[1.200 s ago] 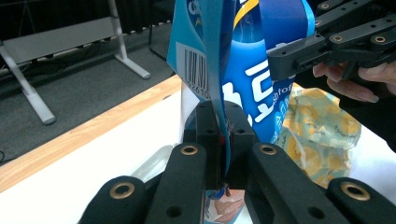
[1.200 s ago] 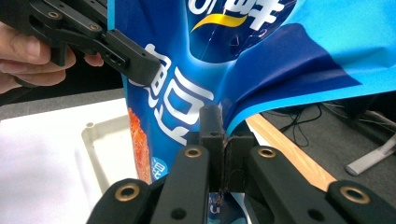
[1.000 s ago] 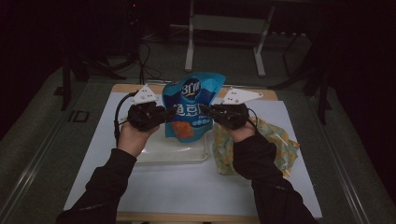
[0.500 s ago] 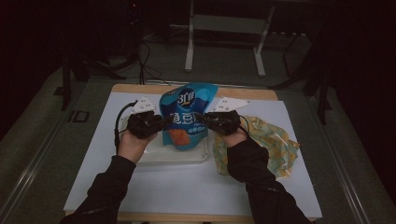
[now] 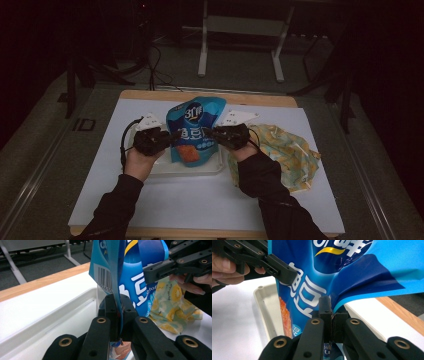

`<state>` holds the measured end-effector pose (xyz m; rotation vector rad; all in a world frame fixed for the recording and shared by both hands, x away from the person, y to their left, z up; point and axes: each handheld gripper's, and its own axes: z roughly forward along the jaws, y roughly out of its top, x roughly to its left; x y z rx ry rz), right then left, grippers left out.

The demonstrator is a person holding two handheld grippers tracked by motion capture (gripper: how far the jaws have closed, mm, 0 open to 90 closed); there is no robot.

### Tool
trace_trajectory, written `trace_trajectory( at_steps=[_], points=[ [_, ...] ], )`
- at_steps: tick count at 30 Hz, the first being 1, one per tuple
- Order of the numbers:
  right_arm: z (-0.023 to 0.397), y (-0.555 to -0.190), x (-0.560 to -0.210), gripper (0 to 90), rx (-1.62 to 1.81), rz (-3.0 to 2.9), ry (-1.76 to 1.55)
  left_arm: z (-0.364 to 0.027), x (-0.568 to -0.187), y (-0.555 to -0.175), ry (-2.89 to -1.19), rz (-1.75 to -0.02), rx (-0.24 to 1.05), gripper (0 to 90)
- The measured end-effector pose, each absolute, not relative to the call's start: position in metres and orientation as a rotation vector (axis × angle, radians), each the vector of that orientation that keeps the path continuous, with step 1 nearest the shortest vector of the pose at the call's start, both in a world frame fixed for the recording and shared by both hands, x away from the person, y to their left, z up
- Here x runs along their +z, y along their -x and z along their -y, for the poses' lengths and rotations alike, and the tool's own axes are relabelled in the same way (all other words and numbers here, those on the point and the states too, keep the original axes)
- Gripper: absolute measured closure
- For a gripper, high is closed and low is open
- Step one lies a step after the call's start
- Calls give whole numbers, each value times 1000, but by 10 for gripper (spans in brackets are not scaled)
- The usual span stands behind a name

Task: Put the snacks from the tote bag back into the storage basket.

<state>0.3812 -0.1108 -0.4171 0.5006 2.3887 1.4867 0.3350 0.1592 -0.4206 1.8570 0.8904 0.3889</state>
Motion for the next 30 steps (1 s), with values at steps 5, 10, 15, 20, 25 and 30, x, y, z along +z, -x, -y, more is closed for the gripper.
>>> trace_trajectory(
  at_steps=[5, 10, 15, 20, 25, 30],
  points=[
    [111, -383, -425, 890, 1466, -2406, -508, -158, -430, -338, -1857, -894, 379, 883],
    [112, -384, -428, 890, 1464, -2409, -514, -157, -434, -337, -1856, -893, 379, 881],
    [114, -384, -435, 889, 1481, -2415, -524, -159, -441, -335, -1839, -886, 367, 879],
    [115, -384, -435, 886, 1478, -2421, -524, -157, -439, -335, -1855, -880, 375, 864],
    [116, -384, -434, 851, 1470, -2437, -528, -157, -439, -334, -1856, -872, 380, 829],
    [119, -384, -431, 706, 1476, -2441, -550, -156, -439, -331, -1832, -901, 398, 640]
  ],
)
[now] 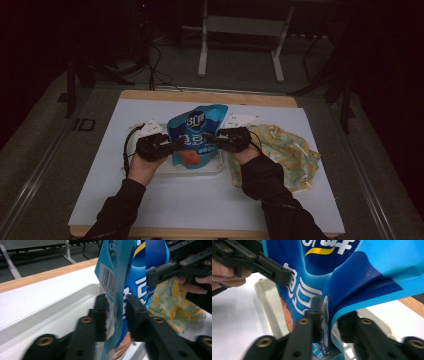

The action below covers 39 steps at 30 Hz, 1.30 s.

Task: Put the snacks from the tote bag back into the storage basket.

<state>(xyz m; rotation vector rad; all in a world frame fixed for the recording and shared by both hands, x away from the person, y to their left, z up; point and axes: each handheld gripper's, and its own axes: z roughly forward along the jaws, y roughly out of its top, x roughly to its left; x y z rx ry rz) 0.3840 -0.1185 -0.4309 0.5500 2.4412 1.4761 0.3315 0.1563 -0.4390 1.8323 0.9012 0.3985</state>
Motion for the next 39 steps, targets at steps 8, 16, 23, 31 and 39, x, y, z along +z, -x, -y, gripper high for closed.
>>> trace_trajectory(
  at_steps=[8, 16, 23, 31, 39],
  points=[
    [123, -380, -425, 398, 1490, -2439, -541, -163, -440, -330, -1807, -855, 329, 305],
    [130, -378, -421, 134, 1476, -2443, -569, -159, -441, -327, -1828, -797, 287, 67],
    [141, -373, -418, 142, 1487, -2436, -578, -161, -449, -318, -1802, -809, 276, 25],
    [161, -368, -422, 144, 1470, -2414, -612, -164, -450, -303, -1797, -816, 282, 25],
    [179, -354, -422, 143, 1463, -2368, -632, -162, -463, -291, -1806, -822, 287, 25]
  ],
)
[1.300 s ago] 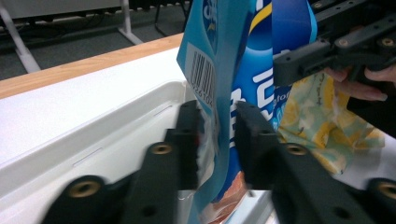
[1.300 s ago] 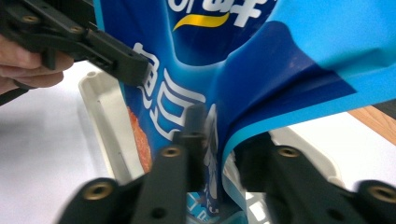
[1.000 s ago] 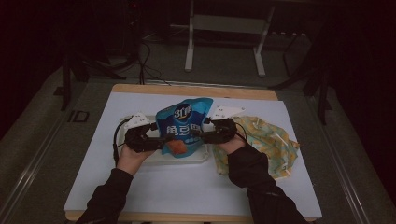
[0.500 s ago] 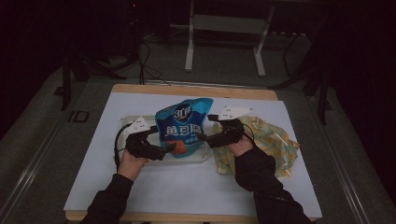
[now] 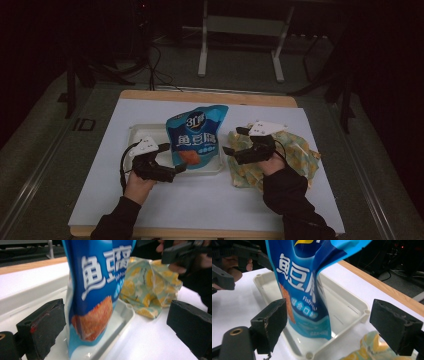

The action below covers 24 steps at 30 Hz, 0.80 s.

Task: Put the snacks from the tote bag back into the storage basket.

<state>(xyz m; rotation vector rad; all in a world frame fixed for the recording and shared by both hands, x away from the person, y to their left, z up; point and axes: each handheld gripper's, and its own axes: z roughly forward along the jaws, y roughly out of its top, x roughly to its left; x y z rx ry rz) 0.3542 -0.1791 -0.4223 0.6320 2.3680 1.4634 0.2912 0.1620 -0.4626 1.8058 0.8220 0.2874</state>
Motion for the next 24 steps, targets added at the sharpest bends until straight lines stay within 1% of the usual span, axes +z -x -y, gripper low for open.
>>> trace_trajectory(
  at_steps=[4, 8, 11, 24],
  points=[
    [189, -346, -425, 144, 1448, -2362, -641, -163, -469, -284, -1806, -828, 293, 25],
    [196, -339, -430, 144, 1447, -2353, -644, -162, -476, -279, -1803, -821, 270, 25],
    [202, -333, -434, 144, 1449, -2347, -651, -158, -480, -275, -1814, -816, 277, 25],
    [238, -313, -448, 144, 1452, -2302, -720, -138, -487, -258, -1848, -747, 228, 25]
  ],
)
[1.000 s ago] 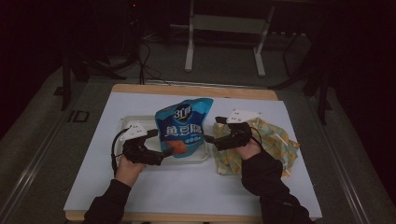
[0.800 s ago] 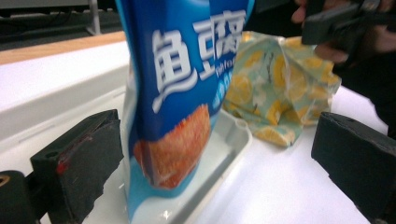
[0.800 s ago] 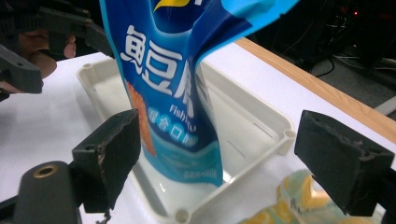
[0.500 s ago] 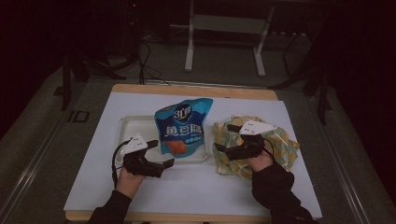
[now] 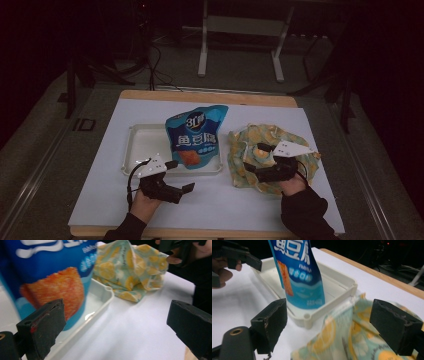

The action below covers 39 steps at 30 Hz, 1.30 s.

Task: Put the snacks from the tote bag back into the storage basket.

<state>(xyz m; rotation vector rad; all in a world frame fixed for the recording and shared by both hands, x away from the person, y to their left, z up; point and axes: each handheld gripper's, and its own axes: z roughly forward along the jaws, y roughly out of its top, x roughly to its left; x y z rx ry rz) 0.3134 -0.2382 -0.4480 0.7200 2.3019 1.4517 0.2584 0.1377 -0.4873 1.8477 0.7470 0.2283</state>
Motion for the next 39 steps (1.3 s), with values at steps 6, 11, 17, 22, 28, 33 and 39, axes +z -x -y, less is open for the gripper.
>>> trace_trajectory(
  at_steps=[6, 11, 17, 22, 28, 33, 39],
  points=[
    [251, -305, -457, 143, 1424, -2310, -732, -126, -489, -257, -1870, -707, 194, 25],
    [262, -298, -460, 144, 1411, -2282, -748, -117, -490, -256, -1879, -673, 181, 25],
    [272, -287, -464, 143, 1395, -2265, -770, -106, -490, -254, -1898, -631, 173, 25],
    [280, -278, -467, 143, 1385, -2251, -774, -101, -490, -252, -1903, -614, 170, 25],
    [295, -267, -469, 142, 1393, -2205, -803, -101, -493, -252, -1915, -611, 171, 25],
    [307, -257, -472, 141, 1371, -2156, -824, -102, -496, -253, -1911, -608, 168, 25],
    [322, -249, -479, 140, 1357, -2127, -868, -104, -497, -254, -1904, -591, 155, 25]
  ],
)
